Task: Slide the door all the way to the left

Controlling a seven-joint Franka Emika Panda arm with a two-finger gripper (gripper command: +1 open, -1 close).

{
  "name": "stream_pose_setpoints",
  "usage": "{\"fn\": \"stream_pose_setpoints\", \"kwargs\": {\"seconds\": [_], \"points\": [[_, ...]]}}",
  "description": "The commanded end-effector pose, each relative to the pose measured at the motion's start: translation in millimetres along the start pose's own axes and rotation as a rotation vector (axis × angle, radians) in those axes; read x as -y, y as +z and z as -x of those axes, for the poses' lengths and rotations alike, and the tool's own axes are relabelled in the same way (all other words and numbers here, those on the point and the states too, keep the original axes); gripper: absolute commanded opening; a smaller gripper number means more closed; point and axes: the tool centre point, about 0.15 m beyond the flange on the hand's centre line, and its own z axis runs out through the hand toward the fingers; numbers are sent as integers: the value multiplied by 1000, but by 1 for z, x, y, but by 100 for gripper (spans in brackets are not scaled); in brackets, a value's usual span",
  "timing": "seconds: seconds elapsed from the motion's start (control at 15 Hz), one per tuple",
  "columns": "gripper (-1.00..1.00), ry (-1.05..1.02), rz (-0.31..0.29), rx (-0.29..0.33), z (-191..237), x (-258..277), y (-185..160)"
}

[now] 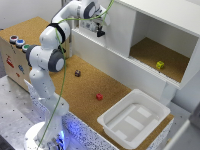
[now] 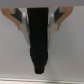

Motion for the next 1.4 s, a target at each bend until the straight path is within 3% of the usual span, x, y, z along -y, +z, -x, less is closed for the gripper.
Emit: {"fn": "stream_pose_setpoints", "kwargs": {"seconds": [0.0,0.47,1.33], "points": [[100,7,146,-62,-20,42,28],[100,34,176,-139,12,64,-18],[100,139,245,-111,79,38,-43]]}}
